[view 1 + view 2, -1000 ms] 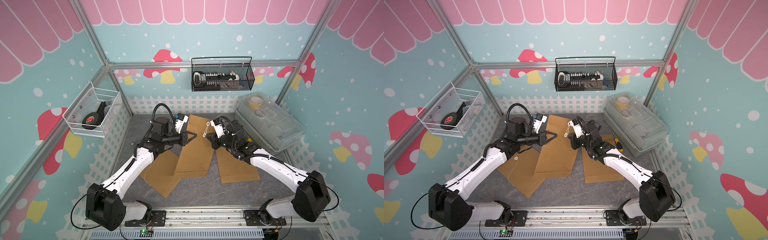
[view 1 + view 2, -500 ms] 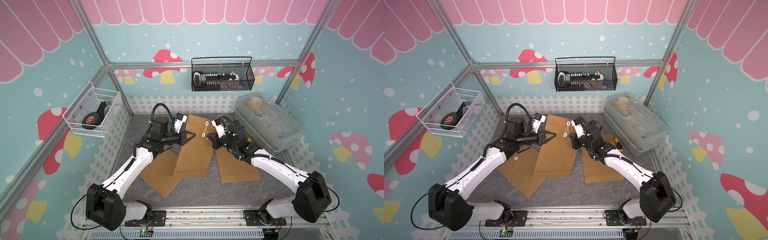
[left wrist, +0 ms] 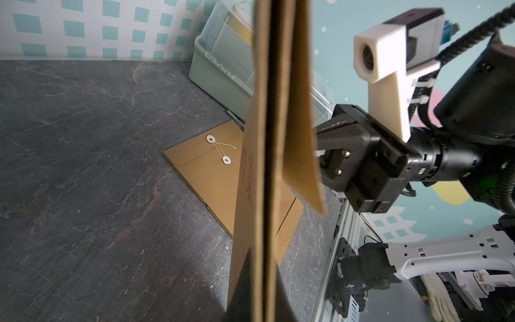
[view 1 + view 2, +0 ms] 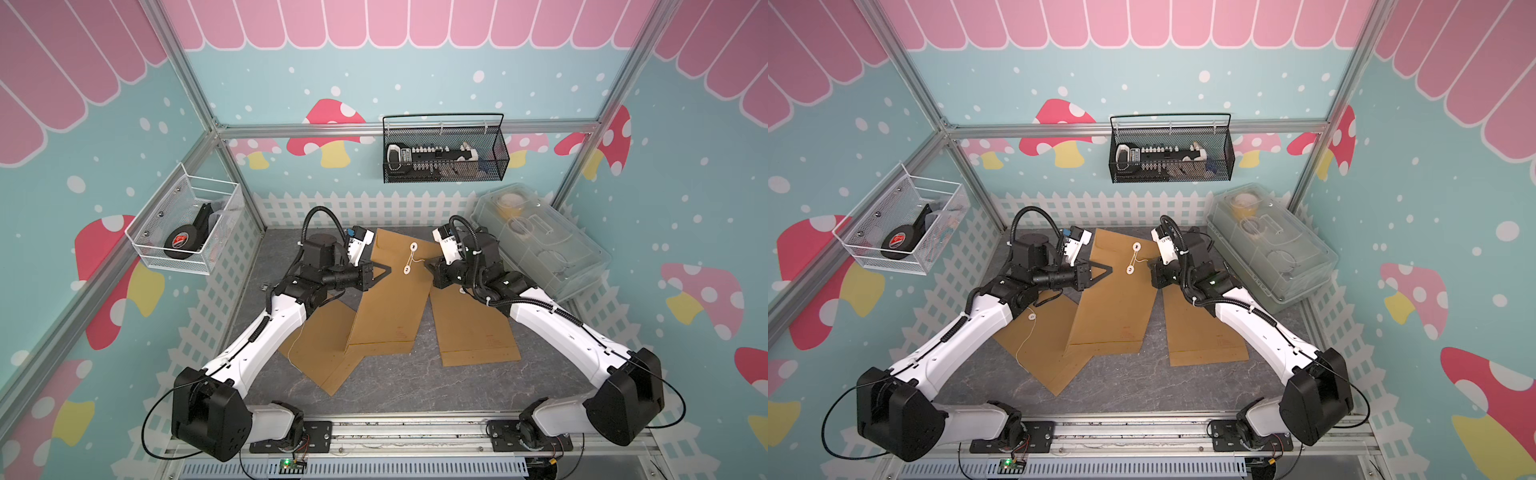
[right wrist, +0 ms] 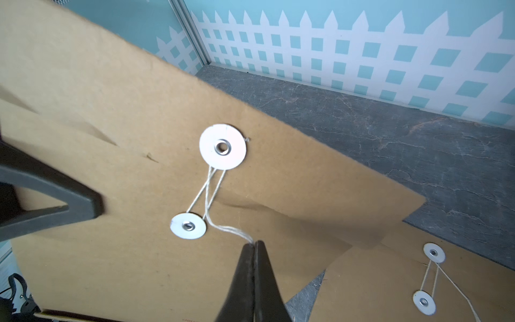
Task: Close the mouth of the file bag
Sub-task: Close the file bag.
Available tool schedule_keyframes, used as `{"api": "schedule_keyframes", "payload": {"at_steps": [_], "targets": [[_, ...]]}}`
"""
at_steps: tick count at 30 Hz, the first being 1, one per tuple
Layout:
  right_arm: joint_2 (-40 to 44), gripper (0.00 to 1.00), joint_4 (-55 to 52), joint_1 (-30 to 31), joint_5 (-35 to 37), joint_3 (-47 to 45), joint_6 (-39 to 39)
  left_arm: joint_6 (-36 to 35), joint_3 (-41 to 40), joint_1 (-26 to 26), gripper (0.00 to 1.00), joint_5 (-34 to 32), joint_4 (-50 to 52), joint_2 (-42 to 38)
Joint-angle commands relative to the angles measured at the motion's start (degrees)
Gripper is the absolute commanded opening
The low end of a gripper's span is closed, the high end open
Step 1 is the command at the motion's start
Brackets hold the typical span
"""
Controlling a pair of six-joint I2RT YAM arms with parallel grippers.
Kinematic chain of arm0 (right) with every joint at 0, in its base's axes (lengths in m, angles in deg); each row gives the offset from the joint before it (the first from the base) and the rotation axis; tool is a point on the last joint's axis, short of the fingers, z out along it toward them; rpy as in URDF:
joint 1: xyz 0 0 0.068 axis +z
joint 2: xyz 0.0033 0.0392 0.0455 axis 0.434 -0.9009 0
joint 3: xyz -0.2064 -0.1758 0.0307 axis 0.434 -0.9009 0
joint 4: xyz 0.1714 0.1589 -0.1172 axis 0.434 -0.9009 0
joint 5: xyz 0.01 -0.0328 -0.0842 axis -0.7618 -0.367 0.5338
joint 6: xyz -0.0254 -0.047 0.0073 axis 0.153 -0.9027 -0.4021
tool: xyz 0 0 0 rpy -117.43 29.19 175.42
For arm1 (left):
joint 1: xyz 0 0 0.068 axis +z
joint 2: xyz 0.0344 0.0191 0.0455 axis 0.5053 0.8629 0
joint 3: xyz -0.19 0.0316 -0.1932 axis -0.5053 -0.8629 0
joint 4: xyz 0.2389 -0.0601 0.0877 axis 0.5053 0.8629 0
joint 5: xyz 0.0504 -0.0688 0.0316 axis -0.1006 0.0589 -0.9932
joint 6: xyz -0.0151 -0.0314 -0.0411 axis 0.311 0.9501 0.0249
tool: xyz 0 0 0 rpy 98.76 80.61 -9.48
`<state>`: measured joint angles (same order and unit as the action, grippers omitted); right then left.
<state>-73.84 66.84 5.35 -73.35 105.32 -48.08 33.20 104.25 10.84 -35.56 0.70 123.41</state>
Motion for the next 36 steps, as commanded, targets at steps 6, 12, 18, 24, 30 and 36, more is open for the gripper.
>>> {"api": "schedule_keyframes", "payload": {"at_steps": [6, 12, 18, 24, 30, 36], "targets": [[-1.88, 0.0, -7.48, -0.68, 3.08, 4.74, -0.83, -1.11, 0.89, 0.33, 0.0, 1.64, -0.71, -2.01], [-4.97, 0.0, -11.2, -1.59, 4.64, 9.12, -1.38, -1.53, 0.99, 0.05, 0.0, 3.37, -0.71, -2.72], [-6.93, 0.0, -13.23, -2.64, 7.33, 12.44, -0.83, -1.71, 0.95, -0.52, 0.0, 4.46, -0.71, -3.23], [-8.32, 0.0, -15.01, -2.96, 6.72, 16.07, -0.7, -2.15, 1.08, -0.88, 0.0, 5.0, -0.42, -3.24], [-8.17, 0.0, -18.4, -2.95, 4.99, 20.19, -0.86, -3.21, 1.1, -0.89, 0.0, 4.45, 0.5, -2.79], [-8.44, 0.0, -21.16, -2.96, 5.02, 24.48, -1.57, -3.37, 1.08, -0.98, 0.0, 4.67, 0.59, -2.27]]}}
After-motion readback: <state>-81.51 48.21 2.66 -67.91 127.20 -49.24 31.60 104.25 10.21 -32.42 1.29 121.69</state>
